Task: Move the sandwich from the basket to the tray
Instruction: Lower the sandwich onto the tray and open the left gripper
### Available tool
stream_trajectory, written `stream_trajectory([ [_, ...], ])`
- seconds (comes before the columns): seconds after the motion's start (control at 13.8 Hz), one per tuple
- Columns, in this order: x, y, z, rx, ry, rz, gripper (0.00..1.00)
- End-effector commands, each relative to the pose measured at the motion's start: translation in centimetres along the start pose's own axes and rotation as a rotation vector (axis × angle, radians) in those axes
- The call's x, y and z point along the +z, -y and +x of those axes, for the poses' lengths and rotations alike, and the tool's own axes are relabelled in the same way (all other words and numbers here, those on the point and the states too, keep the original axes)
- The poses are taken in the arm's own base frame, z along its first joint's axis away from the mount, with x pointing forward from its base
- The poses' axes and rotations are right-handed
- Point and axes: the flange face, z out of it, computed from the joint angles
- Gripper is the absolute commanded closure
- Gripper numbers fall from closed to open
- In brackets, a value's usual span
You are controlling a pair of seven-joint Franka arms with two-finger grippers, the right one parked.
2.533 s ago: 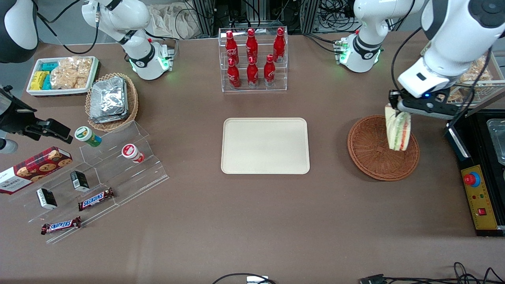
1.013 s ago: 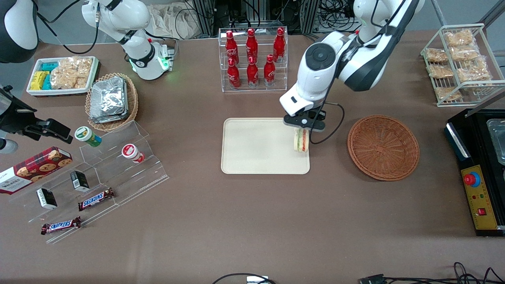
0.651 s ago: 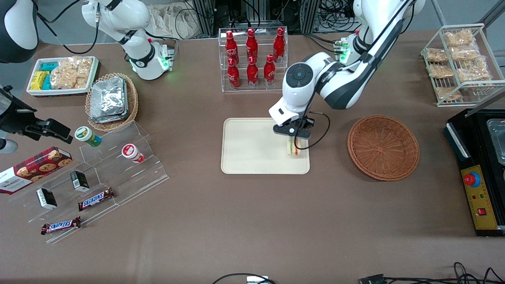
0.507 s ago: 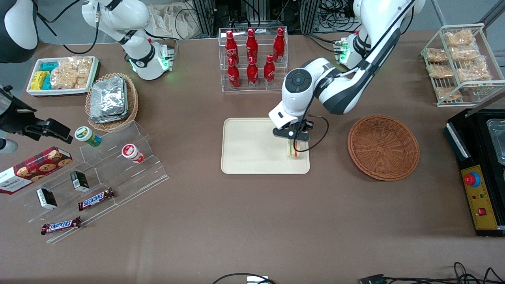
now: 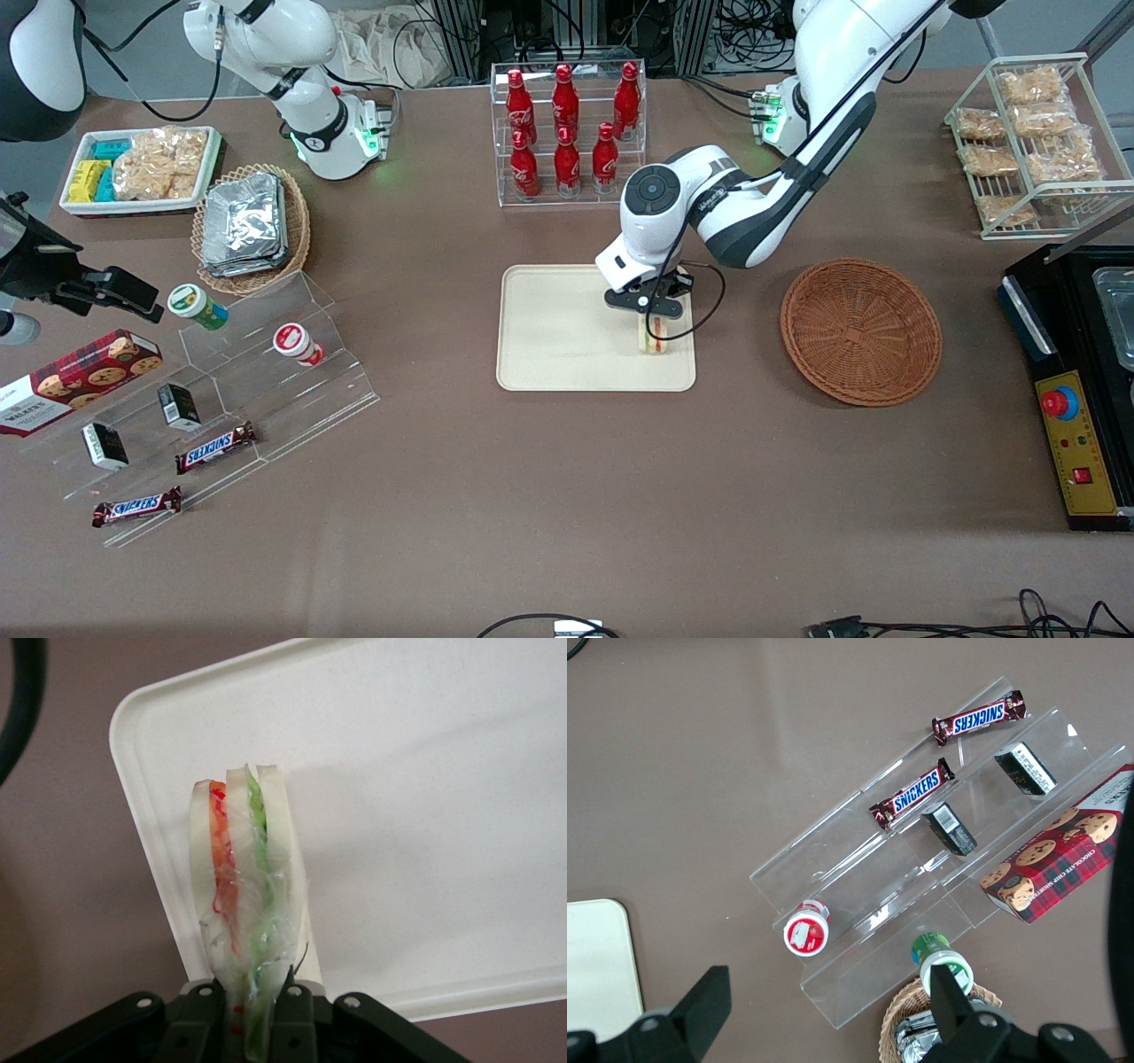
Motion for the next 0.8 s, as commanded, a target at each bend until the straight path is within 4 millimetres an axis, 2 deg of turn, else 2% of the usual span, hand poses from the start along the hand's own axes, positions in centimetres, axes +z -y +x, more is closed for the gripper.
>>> stream_trajectory([
  [0.0, 1.0, -0.2, -0.1, -0.003, -0.023, 0.019, 1.0],
  [0.22, 3.0, -0.5, -0.2, -0.011, -0.025, 0.048, 1.0],
  [0.36, 3.6, -1.1, -0.6, -0.012, -0.035, 0.06, 0.96],
  [0.43, 3.6, -1.1, -0.5, -0.013, -0.036, 0.06, 0.84],
  [0.51, 3.6, -1.2, -0.6, -0.011, -0.036, 0.06, 0.65],
  [0.58, 3.5, -1.1, -0.4, -0.014, -0.039, 0.059, 0.3],
  [0.65, 3.6, -1.2, -0.4, -0.015, -0.034, 0.057, 0.0],
  [0.72, 3.6, -1.2, -0.3, -0.015, -0.035, 0.057, 0.0],
])
